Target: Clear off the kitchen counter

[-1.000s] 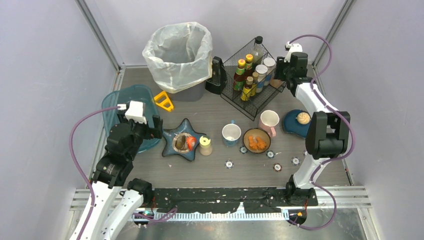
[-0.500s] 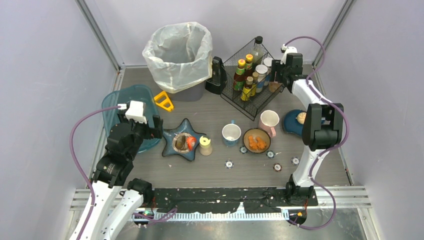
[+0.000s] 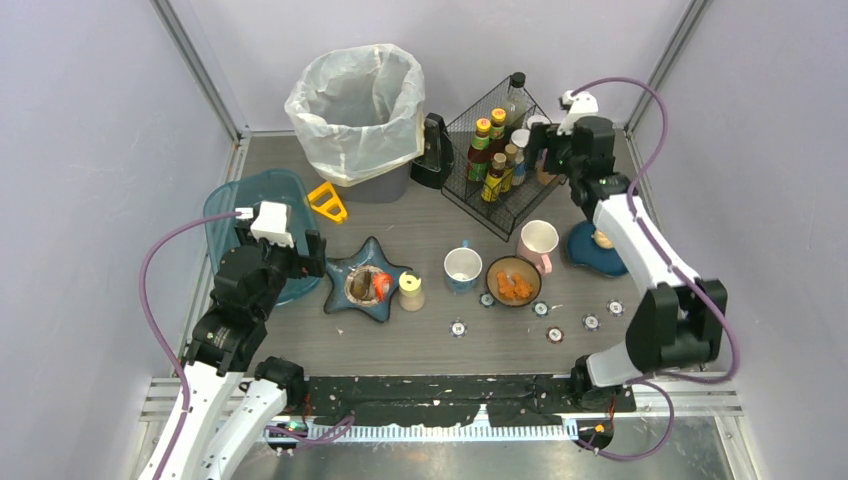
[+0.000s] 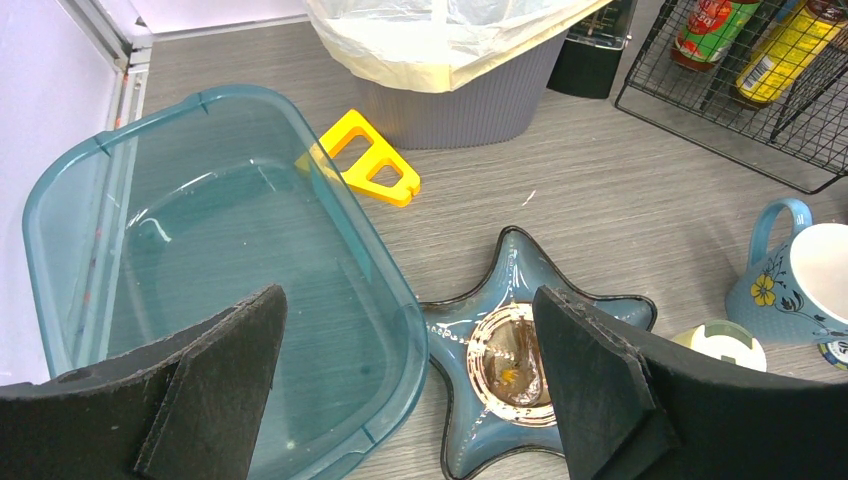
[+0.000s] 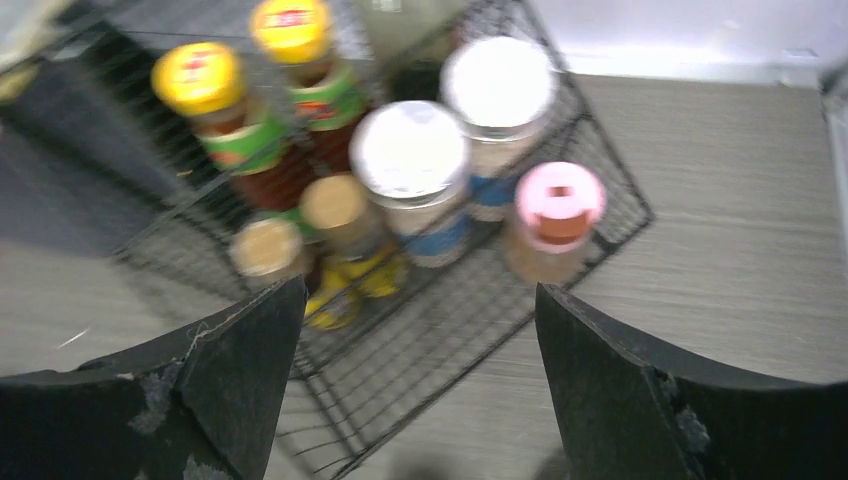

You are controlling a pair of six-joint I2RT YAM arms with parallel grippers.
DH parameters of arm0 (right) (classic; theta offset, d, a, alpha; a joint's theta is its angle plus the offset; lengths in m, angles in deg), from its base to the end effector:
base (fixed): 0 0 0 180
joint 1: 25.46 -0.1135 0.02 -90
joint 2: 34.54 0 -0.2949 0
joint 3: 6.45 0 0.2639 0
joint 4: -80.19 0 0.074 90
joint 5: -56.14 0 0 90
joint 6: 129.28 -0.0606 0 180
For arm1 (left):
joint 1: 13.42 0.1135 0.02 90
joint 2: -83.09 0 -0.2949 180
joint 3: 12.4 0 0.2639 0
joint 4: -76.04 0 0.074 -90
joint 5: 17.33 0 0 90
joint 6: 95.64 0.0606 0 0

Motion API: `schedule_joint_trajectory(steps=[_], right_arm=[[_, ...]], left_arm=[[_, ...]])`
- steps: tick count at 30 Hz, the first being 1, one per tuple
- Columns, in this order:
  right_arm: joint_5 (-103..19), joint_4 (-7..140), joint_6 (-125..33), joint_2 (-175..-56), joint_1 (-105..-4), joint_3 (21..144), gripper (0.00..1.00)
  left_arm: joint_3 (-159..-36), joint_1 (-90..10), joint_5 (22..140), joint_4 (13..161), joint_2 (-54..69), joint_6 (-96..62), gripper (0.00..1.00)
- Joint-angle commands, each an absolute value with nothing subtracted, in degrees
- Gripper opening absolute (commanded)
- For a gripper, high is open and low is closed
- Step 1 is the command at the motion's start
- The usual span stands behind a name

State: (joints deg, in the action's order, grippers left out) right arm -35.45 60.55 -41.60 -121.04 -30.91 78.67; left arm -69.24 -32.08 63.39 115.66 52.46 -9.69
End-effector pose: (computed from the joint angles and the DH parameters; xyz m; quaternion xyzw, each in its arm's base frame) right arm 0.3895 0.0389 0.3532 -0.0304 0.8236 0.0498 0.5641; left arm 0.1293 -0.0333 0.3493 0.0497 0.7823 -0.0594 0.6181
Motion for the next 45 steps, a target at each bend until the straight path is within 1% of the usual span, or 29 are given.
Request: schedule_joint_trajectory(steps=[1, 9, 14, 17, 18, 21, 24, 31, 37, 41, 45], right_arm=[[-38.0, 63.2, -42.5, -111.0, -38.5, 73.4, 0.91], [-43.8, 62.5, -38.5, -103.5, -55.5, 65.6, 0.92], [-46.7, 60.5, -32.8, -101.9, -66.6, 62.3, 0.92], [-48.3, 59.0, -29.4, -102.4, -70.7, 61.0, 0.92], [-50.7, 58.7, -28.2, -103.0, -72.0, 60.7, 0.92], [-54.0, 58.2, -26.0, -105.0, -74.2, 60.1, 0.92], [-54.2, 58.2, -23.9, -108.1, -76.4, 60.2, 0.92], [-52.7, 61.8, -22.0, -114.1, -77.5, 61.5, 0.92], [-48.6, 63.8, -21.0, -119.8, -78.2, 62.9, 0.91], [-48.2, 65.8, -21.3, -122.5, -78.6, 63.1, 0.88], [-47.6, 67.6, -22.6, -124.3, -78.7, 63.1, 0.79]], left_arm=[[-70.7, -32.2, 64.2, 113.8, 52.8, -9.8, 0.95], [-70.8, -32.2, 64.2, 113.9, 52.9, -9.8, 0.95], [-70.8, -32.2, 64.0, 113.9, 52.9, -9.7, 0.95], [-70.8, -32.2, 64.0, 113.9, 52.9, -9.7, 0.95], [-70.8, -32.2, 64.0, 113.9, 52.8, -9.7, 0.95], [-70.9, -32.2, 64.0, 113.9, 52.8, -9.7, 0.95], [-70.8, -32.2, 63.8, 114.0, 52.7, -9.6, 0.95], [-70.8, -32.2, 63.8, 114.0, 52.6, -9.5, 0.95], [-70.8, -32.2, 63.7, 114.0, 52.7, -9.5, 0.95], [-70.8, -32.2, 63.8, 113.9, 52.7, -9.4, 0.95], [-70.8, -32.2, 63.9, 114.0, 52.7, -9.4, 0.95]])
